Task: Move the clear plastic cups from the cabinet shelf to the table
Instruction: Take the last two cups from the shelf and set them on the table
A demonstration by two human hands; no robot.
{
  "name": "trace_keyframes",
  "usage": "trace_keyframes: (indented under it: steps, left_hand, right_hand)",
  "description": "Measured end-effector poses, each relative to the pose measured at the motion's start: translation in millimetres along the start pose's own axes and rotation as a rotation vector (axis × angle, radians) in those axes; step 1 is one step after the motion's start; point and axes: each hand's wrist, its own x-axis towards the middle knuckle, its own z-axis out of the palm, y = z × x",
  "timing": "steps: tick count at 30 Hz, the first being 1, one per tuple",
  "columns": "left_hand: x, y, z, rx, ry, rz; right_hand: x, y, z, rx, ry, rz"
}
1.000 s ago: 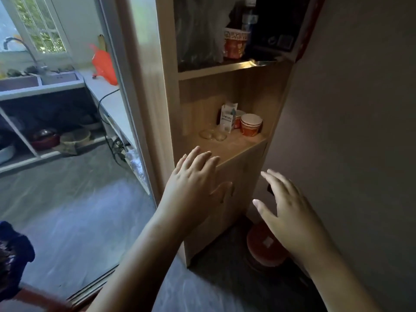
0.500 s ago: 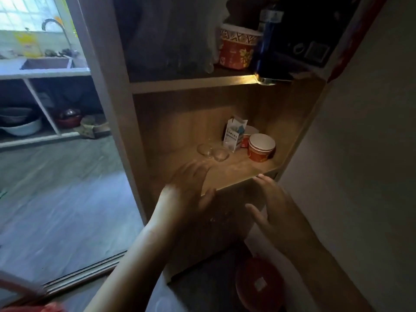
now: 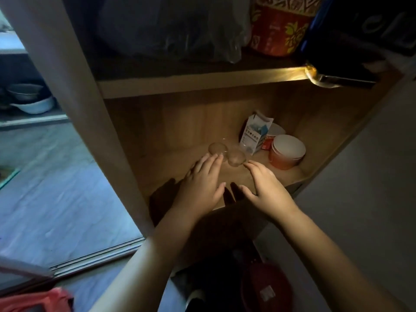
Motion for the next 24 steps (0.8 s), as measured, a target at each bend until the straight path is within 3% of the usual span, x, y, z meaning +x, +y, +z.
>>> trace_keyframes:
  steps: [11,15,24]
  left_hand:
    - [78.3,-31.7,70.8,0.040,-0.132,0.058]
    - [89.0,-34.4,78.6,0.062,-0.230,0.032]
    - [105.3,-32.1,85.4,0.092,-0.276,0.036]
  right_hand:
    - [69.7,43.8,42.0,-0.146,-0.035,0.016]
    - [85.6,51.5,42.4,-0.108,-0.030,0.028]
    - [96.8,58.6,52.3,-0.050,-0.078,0.016]
